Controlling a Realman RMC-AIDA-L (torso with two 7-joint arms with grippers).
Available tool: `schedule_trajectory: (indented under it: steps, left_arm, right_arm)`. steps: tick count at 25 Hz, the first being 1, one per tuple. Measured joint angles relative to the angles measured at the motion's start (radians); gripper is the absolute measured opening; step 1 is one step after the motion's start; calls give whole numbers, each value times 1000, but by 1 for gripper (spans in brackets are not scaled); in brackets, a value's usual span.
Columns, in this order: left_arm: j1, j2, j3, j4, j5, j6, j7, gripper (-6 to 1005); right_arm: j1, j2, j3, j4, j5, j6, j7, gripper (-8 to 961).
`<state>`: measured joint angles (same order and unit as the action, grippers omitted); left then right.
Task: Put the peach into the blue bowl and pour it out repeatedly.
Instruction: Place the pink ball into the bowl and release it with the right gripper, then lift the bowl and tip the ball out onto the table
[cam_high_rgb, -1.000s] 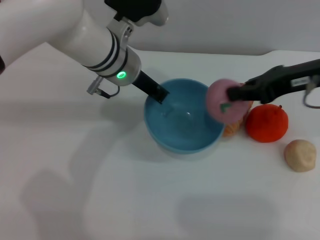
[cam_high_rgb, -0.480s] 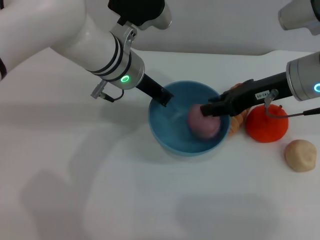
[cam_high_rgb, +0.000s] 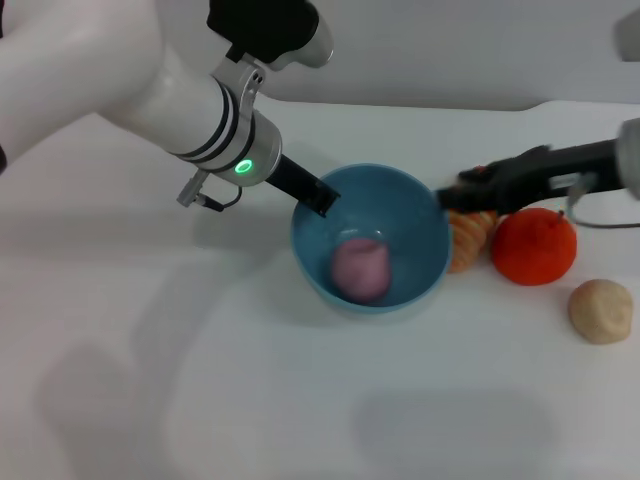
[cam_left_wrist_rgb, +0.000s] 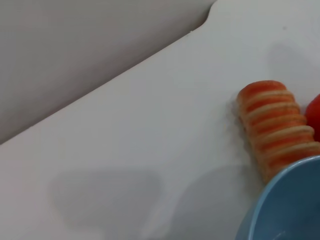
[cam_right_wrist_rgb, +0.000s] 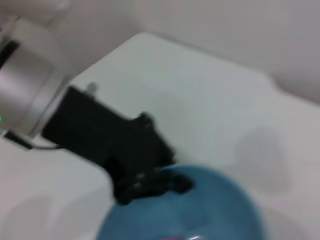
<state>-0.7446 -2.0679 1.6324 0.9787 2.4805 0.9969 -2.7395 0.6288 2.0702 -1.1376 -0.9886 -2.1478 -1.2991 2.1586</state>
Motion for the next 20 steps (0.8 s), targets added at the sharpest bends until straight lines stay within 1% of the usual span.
schedule_trajectory:
  steps: [2, 4, 6, 8, 10, 13, 16, 18, 19, 20]
  left_arm:
    - [10, 0, 4, -1, 0, -14, 0, -1]
    - [20, 0, 5, -2, 0, -34, 0, -1]
    - [34, 1, 8, -2, 0, -63, 0, -1]
    - [45, 2, 19, -2, 0, -99, 1, -1]
    - [50, 5, 39, -2, 3, -134, 1, -1]
    - [44, 8, 67, 17, 30, -173, 2, -1]
    - [35, 4, 86, 63, 104, -209, 3, -1]
    - [32, 3, 122, 94, 159, -239, -1, -1]
    - [29, 2, 158, 124, 216, -266, -6, -1]
    - [29, 1, 168, 131, 232, -273, -6, -1]
  right_arm:
    - [-51, 2, 52, -42, 36, 5, -56, 476]
    - [-104, 4, 122, -63, 109, -2, -140, 475]
    - [-161, 6, 196, -60, 218, -11, -247, 474]
    - [-212, 6, 257, -28, 320, -14, -349, 473]
    - [-266, 3, 311, 43, 434, -14, -467, 472]
    - [-320, 1, 349, 161, 561, -12, -619, 470]
    - [-362, 3, 380, 278, 644, -6, -753, 468]
    - [-382, 3, 413, 366, 697, -5, -836, 467]
    - [-390, 2, 435, 408, 718, -7, -873, 466]
    - [-397, 1, 455, 441, 734, -9, -900, 466]
